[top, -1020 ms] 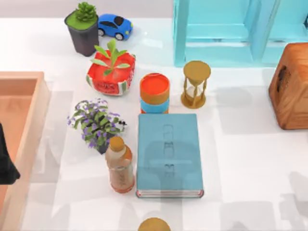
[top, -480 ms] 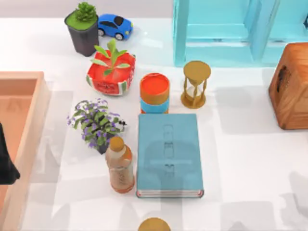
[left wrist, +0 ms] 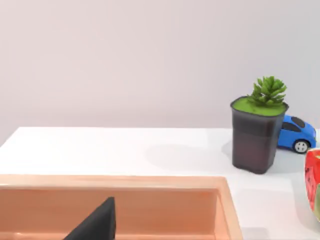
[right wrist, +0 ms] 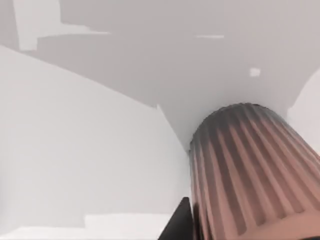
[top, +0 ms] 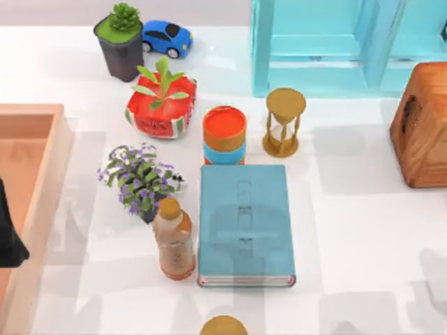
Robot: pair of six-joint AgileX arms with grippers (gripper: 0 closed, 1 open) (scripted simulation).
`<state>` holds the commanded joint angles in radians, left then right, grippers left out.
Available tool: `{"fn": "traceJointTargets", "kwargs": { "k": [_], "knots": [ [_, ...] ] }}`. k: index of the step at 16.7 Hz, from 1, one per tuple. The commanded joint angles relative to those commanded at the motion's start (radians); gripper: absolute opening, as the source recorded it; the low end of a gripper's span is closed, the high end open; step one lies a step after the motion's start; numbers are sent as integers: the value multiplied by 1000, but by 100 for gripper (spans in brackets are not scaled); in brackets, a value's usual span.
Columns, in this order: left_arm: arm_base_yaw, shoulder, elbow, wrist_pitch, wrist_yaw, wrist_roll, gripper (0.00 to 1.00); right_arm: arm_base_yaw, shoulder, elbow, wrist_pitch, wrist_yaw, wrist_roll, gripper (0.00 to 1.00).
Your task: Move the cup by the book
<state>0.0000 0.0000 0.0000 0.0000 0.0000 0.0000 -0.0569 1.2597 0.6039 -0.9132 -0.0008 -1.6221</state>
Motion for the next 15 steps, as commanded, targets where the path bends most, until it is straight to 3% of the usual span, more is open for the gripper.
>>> {"fn": "traceJointTargets", "kwargs": {
  "k": [7, 15],
  "knots": [
    [0, 0, 0, 0, 0, 0, 100, -3, -62, 144, -215, 0, -4, 0],
    [0, 0, 0, 0, 0, 0, 100, 7, -50, 178, -236, 0, 27, 0]
  ]
}}
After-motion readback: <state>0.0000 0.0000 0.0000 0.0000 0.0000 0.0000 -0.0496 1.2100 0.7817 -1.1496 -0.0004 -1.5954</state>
